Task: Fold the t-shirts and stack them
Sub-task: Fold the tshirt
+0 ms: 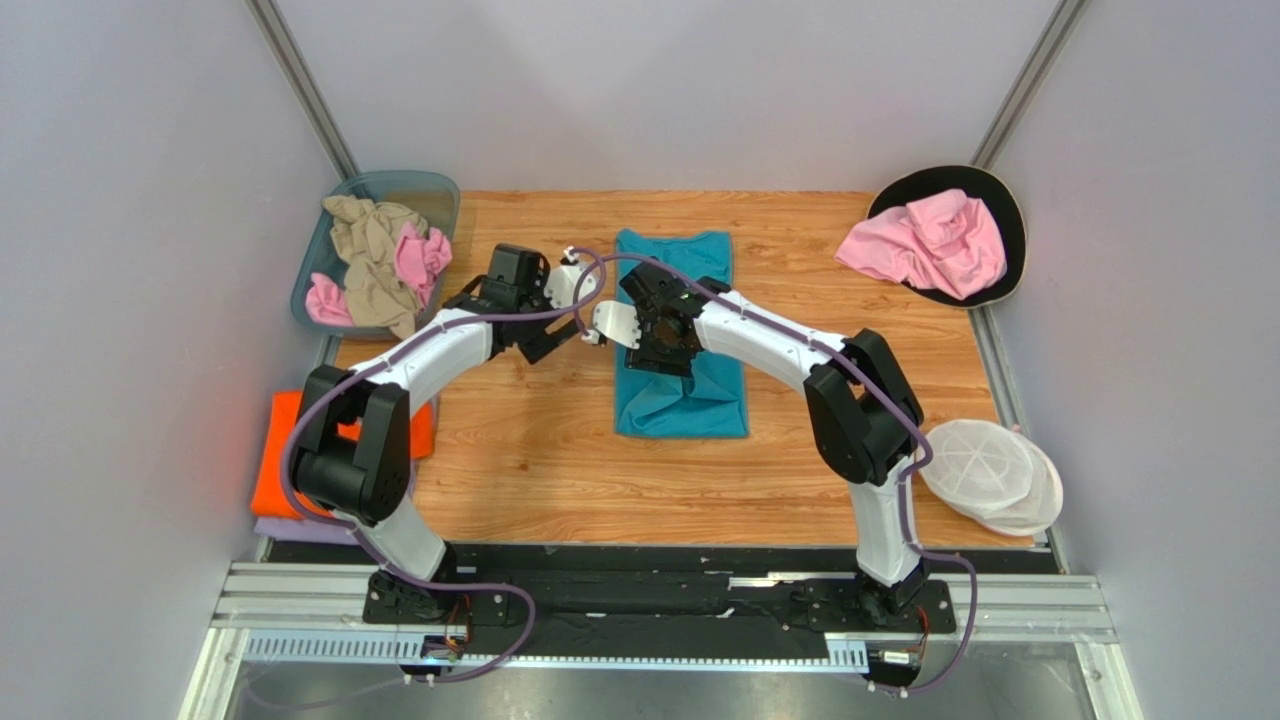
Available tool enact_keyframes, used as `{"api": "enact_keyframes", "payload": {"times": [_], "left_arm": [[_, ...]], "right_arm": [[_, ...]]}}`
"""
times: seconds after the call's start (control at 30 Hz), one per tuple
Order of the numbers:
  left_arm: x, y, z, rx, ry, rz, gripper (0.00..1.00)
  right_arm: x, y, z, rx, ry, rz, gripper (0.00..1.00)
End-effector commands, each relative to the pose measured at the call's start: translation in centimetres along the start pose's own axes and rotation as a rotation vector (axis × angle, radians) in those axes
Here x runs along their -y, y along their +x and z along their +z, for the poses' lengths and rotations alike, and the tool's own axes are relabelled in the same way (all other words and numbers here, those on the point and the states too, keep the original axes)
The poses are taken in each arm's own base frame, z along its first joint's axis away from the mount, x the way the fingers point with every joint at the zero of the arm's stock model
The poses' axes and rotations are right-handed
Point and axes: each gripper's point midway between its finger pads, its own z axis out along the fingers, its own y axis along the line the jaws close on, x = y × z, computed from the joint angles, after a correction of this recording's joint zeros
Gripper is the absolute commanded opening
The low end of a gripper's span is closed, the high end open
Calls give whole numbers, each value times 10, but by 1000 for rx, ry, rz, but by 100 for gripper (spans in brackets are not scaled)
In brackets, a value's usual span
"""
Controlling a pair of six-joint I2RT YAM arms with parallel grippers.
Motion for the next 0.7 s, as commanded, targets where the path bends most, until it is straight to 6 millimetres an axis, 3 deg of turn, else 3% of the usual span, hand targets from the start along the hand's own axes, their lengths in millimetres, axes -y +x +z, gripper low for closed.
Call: {"api": "enact_keyframes", "payload": {"times": [0.0, 0.27, 0.47, 0.67], "left_arm": [[-57, -32, -26, 121, -163, -104, 99], [-109, -32, -42, 127, -301, -190, 99], [-129, -25, -46, 112, -344, -210, 99], [-135, -12, -43, 80, -356, -213, 99]], "right_arm": [[32, -10, -15, 48, 139, 58, 60], [53, -6, -21, 42, 284, 136, 61], [54, -12, -25, 75, 290, 205, 62], [63, -22, -30, 87, 295, 234, 62]]}}
